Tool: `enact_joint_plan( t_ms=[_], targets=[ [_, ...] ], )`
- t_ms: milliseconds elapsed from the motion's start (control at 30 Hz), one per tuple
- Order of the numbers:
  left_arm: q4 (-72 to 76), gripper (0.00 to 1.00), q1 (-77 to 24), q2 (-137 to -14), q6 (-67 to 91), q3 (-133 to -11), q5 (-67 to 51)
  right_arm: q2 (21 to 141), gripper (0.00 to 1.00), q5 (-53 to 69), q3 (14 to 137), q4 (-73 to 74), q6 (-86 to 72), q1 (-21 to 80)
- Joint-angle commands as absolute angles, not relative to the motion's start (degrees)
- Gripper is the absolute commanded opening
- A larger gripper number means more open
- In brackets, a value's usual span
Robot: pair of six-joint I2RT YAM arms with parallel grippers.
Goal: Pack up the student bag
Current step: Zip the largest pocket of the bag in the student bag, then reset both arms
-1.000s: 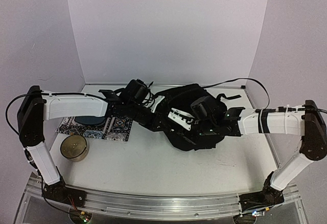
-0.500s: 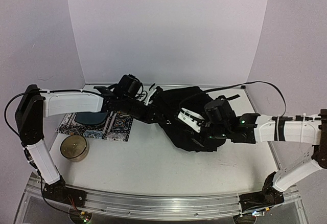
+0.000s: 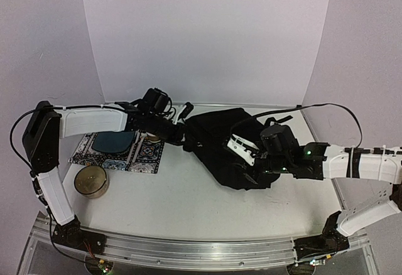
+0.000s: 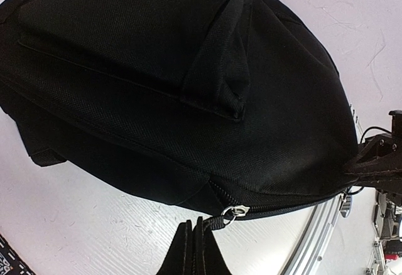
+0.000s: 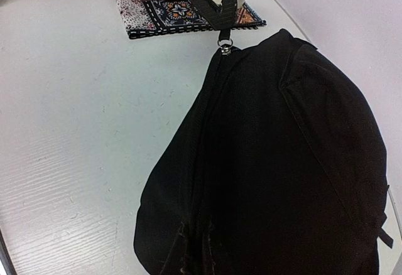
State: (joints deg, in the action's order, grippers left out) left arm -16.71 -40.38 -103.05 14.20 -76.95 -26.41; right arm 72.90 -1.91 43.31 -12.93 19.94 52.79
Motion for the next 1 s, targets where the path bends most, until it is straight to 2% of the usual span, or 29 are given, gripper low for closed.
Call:
enact_joint_plan(
  t_ms=[0,233,300,433,600,767,967],
  targets=[
    [-15.6,0.04,-35.5,-102.3,12.5,-77.6,-15.0,74.8,0.0,5.4,47.5,-10.7,16.1,52.9],
    [-15.4,0.35,-35.4,-97.8,13.1,-75.4,-9.1,84.9,0.27,4.5,56.6,-10.8,11.7,52.7],
    [-15.4,0.48,-35.1,-96.2,13.9,-74.9,-7.6,87.1,0.34,5.5,60.1,-10.7,9.8,51.7],
    [-15.2,0.73,-33.7,-92.1,15.8,-73.1,-4.1,91.1,0.58,12.4,66.9,-10.7,5.4,46.7],
    [-15.2,0.95,-29.0,-84.4,20.2,-68.7,-0.5,94.0,0.82,8.5,73.7,-12.1,-1.5,38.7],
    [-15.0,0.99,-21.2,-73.2,23.1,-62.9,2.7,90.3,0.97,0.7,71.7,-14.9,-8.2,30.2],
    [-15.9,0.99,-16.0,-58.4,23.1,-58.3,10.6,76.9,0.98,-7.8,61.1,-17.2,-12.1,20.7]
  ],
)
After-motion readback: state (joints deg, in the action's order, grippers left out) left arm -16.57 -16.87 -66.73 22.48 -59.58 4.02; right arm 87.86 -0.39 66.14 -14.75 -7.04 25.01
